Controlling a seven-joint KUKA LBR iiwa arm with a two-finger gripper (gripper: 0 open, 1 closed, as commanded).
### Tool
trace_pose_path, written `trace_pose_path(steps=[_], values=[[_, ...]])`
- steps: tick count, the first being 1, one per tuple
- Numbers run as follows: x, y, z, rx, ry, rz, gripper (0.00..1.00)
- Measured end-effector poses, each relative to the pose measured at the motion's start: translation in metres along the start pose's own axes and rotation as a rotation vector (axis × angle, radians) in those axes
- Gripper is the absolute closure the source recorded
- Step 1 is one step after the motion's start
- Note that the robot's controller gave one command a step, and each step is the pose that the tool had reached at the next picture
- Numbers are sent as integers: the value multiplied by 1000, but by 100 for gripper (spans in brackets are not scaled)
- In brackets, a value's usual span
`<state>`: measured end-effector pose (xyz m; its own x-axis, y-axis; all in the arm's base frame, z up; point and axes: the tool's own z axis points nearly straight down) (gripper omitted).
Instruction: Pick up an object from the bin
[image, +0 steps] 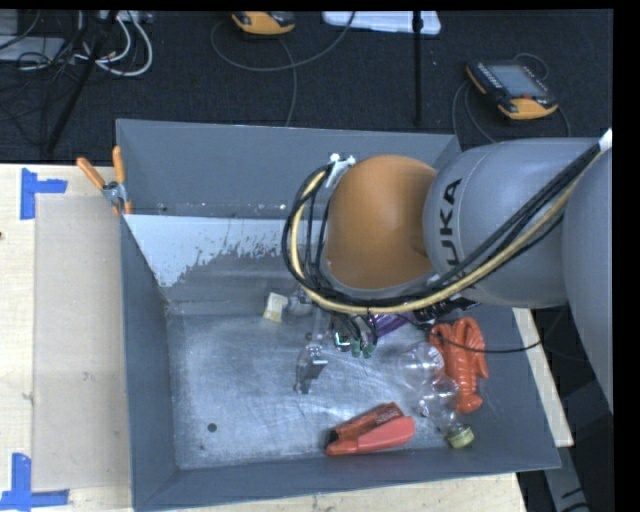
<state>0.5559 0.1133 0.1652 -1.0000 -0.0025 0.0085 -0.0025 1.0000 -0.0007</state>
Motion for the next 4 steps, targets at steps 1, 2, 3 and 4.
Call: trace_pose_path(steps=[1, 2, 3, 4], values=[[-2, 0, -4, -1, -8, 3, 0], [-8, -14, 0, -3, -8, -106, 0], [-8, -37, -14, 4, -6, -238, 0], [-8, -28, -19, 2, -10, -216, 0]])
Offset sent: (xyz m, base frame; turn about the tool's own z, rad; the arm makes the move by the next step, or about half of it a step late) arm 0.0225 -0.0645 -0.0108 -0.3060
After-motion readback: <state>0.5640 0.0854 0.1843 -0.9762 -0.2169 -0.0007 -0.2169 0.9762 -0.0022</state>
